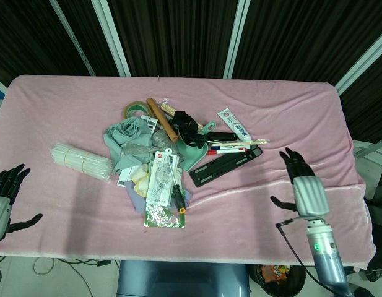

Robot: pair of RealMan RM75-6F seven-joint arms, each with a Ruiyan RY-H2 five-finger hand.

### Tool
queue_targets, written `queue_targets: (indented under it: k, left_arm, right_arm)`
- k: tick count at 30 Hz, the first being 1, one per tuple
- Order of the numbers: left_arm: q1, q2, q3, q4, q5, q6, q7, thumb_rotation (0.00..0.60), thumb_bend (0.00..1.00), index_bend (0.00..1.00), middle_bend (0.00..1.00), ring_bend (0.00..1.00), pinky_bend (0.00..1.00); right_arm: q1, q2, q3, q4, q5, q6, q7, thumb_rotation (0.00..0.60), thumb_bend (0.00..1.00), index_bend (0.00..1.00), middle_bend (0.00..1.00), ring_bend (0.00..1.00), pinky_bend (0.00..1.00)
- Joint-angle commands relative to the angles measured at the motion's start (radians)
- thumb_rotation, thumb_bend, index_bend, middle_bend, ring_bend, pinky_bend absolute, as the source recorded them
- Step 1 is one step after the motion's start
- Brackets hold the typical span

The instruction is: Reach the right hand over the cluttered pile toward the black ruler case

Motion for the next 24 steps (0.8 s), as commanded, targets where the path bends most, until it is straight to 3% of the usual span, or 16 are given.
queue_targets:
  k: [1,9,24]
  left_arm:
    - [-0.001,0.002,-0.001,-0.003,-0.005,-0.005,-0.003,0.600,0.00,0.00,0.00,0.00,0.00]
    - [-0.008,0.012,-0.004,-0.015,-0.027,-0.030,-0.022,0.600,0.00,0.00,0.00,0.00,0.00]
    - [-0.021,0.021,-0.013,-0.026,-0.065,-0.070,-0.036,0.600,0.00,0.00,0.00,0.00,0.00]
  right_arm:
    - [0.131,-0.079,0.087,0.016,0.113,-0.121,-0.087,0.600,0.08,0.00,0.00,0.00,0.21]
    - [0.342,-0.226,0.168,0.203,0.304,-0.276,-0.194,0.600,0.08,0.00,0.00,0.00,0.21]
    - [0.564,-0.429,0.218,0.602,0.375,-0.389,-0.126,0.600,0.08,0.00,0.01,0.01,0.21]
